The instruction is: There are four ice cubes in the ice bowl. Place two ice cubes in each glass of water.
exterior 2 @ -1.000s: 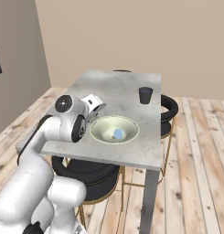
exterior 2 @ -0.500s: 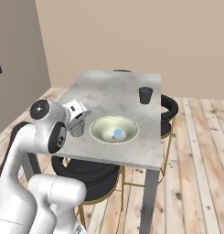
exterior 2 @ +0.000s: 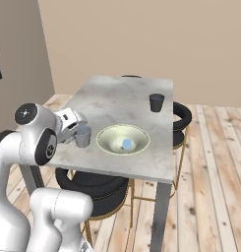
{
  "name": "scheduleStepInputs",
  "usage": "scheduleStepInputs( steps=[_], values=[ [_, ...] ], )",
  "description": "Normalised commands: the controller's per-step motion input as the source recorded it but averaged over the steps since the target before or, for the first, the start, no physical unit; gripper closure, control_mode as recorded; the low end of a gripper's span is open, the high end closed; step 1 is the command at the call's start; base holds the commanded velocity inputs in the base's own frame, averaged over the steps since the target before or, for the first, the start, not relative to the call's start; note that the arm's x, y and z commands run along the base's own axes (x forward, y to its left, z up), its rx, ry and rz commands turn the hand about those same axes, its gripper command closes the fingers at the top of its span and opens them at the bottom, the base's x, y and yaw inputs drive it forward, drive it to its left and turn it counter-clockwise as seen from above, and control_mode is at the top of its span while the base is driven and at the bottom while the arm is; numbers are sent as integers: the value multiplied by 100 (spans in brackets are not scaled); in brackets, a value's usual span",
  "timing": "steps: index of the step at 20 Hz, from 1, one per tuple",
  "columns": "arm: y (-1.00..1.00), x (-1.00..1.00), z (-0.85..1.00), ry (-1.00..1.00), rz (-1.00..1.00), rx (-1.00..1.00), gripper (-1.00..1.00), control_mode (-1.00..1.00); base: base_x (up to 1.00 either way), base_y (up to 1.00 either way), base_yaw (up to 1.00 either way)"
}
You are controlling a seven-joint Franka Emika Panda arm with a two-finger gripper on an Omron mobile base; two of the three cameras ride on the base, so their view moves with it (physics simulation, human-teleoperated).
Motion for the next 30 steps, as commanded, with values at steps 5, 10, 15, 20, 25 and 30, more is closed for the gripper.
scheduleStepInputs(
  steps=[5,10,15,20,25,30],
  values=[
    [7,0,0,0,0,0,100,-100,0,0,0],
    [0,0,0,0,0,2,100,-100,0,0,0],
    [0,-1,0,0,0,1,100,-100,0,0,0],
    [0,0,0,0,0,0,100,100,-16,-19,0],
    [0,0,0,0,0,0,100,100,-15,-56,0],
    [0,0,0,0,0,0,100,100,-16,-76,0]
  ],
)
